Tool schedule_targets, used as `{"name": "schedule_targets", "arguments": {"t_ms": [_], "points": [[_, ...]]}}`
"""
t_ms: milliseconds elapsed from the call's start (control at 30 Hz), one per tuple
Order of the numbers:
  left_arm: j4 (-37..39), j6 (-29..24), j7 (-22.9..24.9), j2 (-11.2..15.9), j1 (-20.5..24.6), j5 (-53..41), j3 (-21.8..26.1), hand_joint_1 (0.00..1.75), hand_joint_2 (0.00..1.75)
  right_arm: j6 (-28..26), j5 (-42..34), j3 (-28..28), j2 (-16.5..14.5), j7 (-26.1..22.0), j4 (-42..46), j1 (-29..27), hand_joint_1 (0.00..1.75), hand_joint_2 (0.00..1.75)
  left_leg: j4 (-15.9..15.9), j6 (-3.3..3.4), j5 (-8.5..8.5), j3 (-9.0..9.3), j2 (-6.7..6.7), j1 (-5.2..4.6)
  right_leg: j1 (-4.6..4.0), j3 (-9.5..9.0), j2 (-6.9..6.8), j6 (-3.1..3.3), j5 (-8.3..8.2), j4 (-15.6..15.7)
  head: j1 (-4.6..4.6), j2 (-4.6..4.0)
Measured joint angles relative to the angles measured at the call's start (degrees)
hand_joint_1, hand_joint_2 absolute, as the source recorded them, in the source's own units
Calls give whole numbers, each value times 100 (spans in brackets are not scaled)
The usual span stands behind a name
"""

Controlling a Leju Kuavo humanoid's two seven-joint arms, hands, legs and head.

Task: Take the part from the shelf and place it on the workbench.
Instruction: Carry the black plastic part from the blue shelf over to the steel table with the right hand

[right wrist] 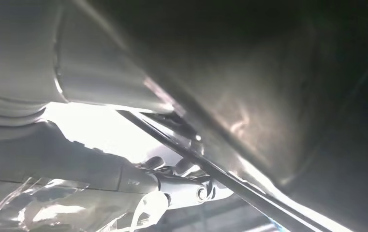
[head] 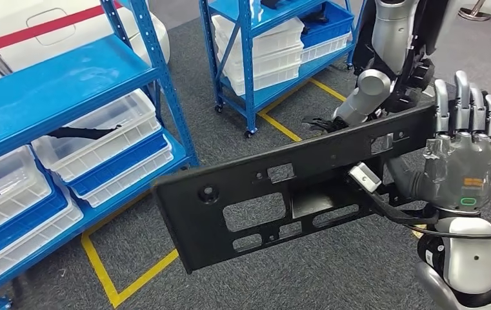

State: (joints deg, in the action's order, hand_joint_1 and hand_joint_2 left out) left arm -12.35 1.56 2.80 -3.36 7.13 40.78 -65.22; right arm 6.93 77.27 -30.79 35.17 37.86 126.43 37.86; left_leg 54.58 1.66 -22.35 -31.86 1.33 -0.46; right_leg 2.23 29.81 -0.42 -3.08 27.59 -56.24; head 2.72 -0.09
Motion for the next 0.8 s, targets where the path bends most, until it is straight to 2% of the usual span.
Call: {"name": "schedule_targets", "arguments": {"t_ms": [67, 100, 200, 233, 267, 300, 333, 400, 433, 467, 533, 567, 600, 667, 700, 733, 767, 800], "points": [[0, -1, 4, 4, -33, 58, 4, 0, 0, 232, -38, 52, 116, 51, 140, 93, 0, 0, 110, -38, -85, -60, 4, 23, -10, 47, 57, 84, -46, -12, 1, 0], [0, -1, 6, 5, -42, 87, 7, 0, 0, 328, -52, 85, 190, 82, 226, 139, 0, 0, 315, -60, -235, -145, -7, 35, -13, 74, 87, 124, -71, -11, 2, 0], [0, -1, 44, 5, -47, 152, 13, 0, 0, 544, -106, 235, 434, 181, 506, 196, 0, 0, 1511, -91, -885, -609, -46, 43, -43, 151, 189, 199, -124, -12, 1, 0], [1, -1, 63, 5, -51, 168, 14, 0, 0, 599, -125, 287, 512, 199, 595, 194, 0, 0, 1800, -78, -986, -710, -54, 41, -60, 167, 236, 209, -135, -13, 1, 0], [1, -1, 79, 5, -56, 181, 15, 0, 0, 646, -135, 336, 586, 208, 676, 191, 0, 0, 1860, -48, -968, -705, -66, 34, -77, 175, 290, 213, -144, -14, 1, 0], [1, -1, 88, 5, -58, 193, 15, 0, 0, 690, -143, 387, 661, 214, 766, 189, 0, 0, 1673, -3, -843, -588, -92, 19, -96, 176, 352, 213, -151, -14, 1, 0], [2, -1, 92, 5, -56, 205, 16, 0, 0, 733, -147, 441, 734, 216, 857, 187, 0, 0, 1282, 61, -641, -379, -161, -4, -110, 171, 408, 212, -156, -12, 1, 0], [8, 1, 94, 31, -53, 224, 20, 0, 0, 823, -139, 556, 867, 218, 1042, 176, 0, 0, 454, 199, -312, 31, -417, -49, -113, 175, 506, 198, -170, -7, 0, 0], [13, 2, 94, 44, -54, 232, 21, 0, 0, 868, -131, 605, 919, 218, 1119, 169, 0, 0, 205, 248, -239, 141, -520, -74, -94, 192, 548, 180, -184, -2, 1, 0], [16, 2, 94, 57, -55, 238, 21, 0, 0, 911, -122, 646, 965, 219, 1190, 155, 0, 0, 97, 276, -234, 179, -561, -92, -68, 216, 598, 150, -206, 11, 0, 0], [17, 2, 92, 58, -48, 245, 26, 0, 0, 975, -112, 714, 1082, 211, 1323, 127, 0, 0, -80, 303, -193, 241, -456, -96, -31, 251, 700, 70, -258, 64, 1, 0], [17, 1, 86, 61, -41, 252, 32, 0, 0, 1001, -108, 755, 1143, 207, 1396, 113, 0, 0, -217, 308, -146, 302, -384, -81, -42, 270, 646, 40, -249, 54, -4, 0], [17, -12, 77, 63, -35, 262, 40, 0, 0, 1021, -103, 798, 1209, 201, 1463, 113, 0, 0, -353, 311, -91, 367, -315, -65, -59, 325, 533, 19, -174, -50, -8, 0], [17, -46, 56, 68, -35, 288, 52, 0, 0, 1068, -97, 871, 1303, 198, 1584, 120, 0, 0, -492, 302, -28, 439, -185, -57, -82, 581, 237, -12, 147, -611, -18, 0], [17, -61, 44, 69, -40, 299, 54, 0, 0, 1096, -97, 890, 1337, 196, 1628, 123, 0, 0, -494, 300, -24, 440, -117, -58, -71, 760, 169, -35, 319, -985, -19, 0], [17, -61, 31, 69, -46, 308, 55, 0, 0, 1127, -97, 902, 1367, 193, 1674, 119, 0, 0, -487, 292, -31, 435, -46, -59, -59, 899, 135, -61, 415, -1271, -20, 0], [17, -57, 14, 69, -50, 317, 56, 0, 0, 1156, -97, 915, 1395, 190, 1718, 114, 0, 0, -476, 280, -40, 430, 28, -57, -43, 952, 109, -88, 411, -1378, -20, 0], [17, -54, 0, 69, -51, 325, 57, 0, 0, 1180, -97, 932, 1429, 187, 1761, 114, 0, 0, -458, 260, -55, 425, 98, -51, -29, 886, 81, -115, 303, -1256, -20, 0]]}}
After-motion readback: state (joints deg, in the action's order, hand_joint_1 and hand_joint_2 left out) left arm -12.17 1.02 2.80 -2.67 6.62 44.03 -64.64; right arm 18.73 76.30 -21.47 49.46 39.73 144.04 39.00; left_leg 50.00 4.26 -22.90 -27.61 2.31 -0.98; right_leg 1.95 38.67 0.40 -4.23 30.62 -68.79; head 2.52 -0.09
